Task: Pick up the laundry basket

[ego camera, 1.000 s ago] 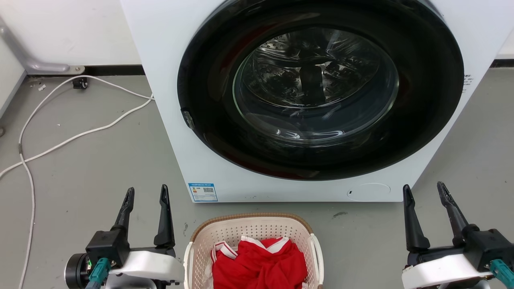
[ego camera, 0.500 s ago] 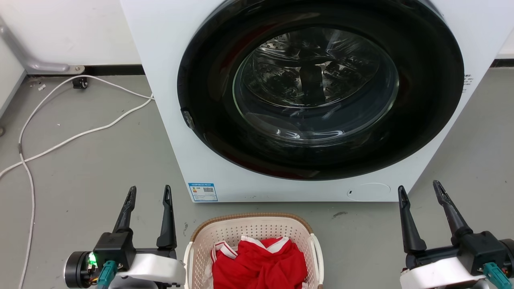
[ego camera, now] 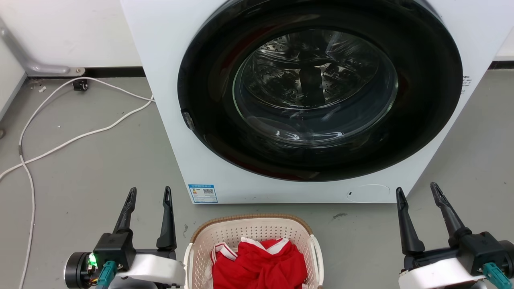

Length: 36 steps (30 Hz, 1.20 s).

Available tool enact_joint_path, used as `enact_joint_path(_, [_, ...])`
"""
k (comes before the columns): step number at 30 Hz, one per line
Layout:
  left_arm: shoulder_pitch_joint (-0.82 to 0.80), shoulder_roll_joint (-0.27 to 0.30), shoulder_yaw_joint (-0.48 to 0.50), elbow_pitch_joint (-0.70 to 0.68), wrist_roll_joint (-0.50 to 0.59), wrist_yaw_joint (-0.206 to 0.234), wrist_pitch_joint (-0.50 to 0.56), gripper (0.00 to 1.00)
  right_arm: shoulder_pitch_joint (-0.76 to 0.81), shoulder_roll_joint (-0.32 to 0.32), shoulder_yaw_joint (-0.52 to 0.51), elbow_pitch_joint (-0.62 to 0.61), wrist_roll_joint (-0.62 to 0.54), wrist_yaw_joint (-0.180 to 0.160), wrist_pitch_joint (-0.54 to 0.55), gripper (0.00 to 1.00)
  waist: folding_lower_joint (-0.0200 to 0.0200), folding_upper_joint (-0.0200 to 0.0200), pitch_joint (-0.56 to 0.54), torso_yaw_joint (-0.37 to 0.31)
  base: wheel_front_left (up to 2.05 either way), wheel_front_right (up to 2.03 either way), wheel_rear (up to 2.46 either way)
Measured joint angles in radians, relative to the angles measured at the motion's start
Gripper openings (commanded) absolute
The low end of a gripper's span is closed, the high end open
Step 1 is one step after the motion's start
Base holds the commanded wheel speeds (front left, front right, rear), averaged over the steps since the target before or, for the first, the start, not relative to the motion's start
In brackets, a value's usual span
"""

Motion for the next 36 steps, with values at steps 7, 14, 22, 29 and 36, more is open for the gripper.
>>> enact_joint_path(7, [0.000, 0.000, -0.001, 0.005, 0.000, -0.002, 0.000, 1.00, 0.000, 0.000, 0.002, 0.002, 0.005, 0.000, 0.000, 1.00, -0.0001, 0.0000, -0.001, 0.001, 0.00, 0.00, 0.00])
enact_joint_path(14, [0.000, 0.000, 0.003, 0.020, -0.002, -0.002, 0.000, 1.00, 0.000, 0.000, 0.010, 0.006, 0.009, 0.000, 0.000, 1.00, -0.0001, 0.0000, 0.009, 0.001, 0.00, 0.00, 0.00])
enact_joint_path(22, [-0.018, 0.000, 0.021, 0.106, -0.018, -0.027, 0.000, 1.00, -0.016, -0.001, 0.063, 0.060, 0.016, 0.000, 0.000, 1.00, -0.0001, 0.0000, 0.048, 0.003, 0.00, 0.00, 0.00])
enact_joint_path(29, [-0.081, 0.000, 0.044, 0.216, -0.002, -0.056, 0.000, 1.00, -0.077, -0.001, 0.131, 0.165, 0.005, 0.000, 0.000, 1.00, 0.0000, 0.0000, 0.124, 0.003, 0.00, 0.00, 0.00])
enact_joint_path(36, [-0.150, 0.001, 0.072, 0.332, 0.007, -0.078, 0.000, 1.00, -0.161, -0.001, 0.161, 0.270, -0.029, 0.000, 0.000, 1.00, 0.0000, 0.0000, 0.215, 0.002, 0.00, 0.00, 0.00])
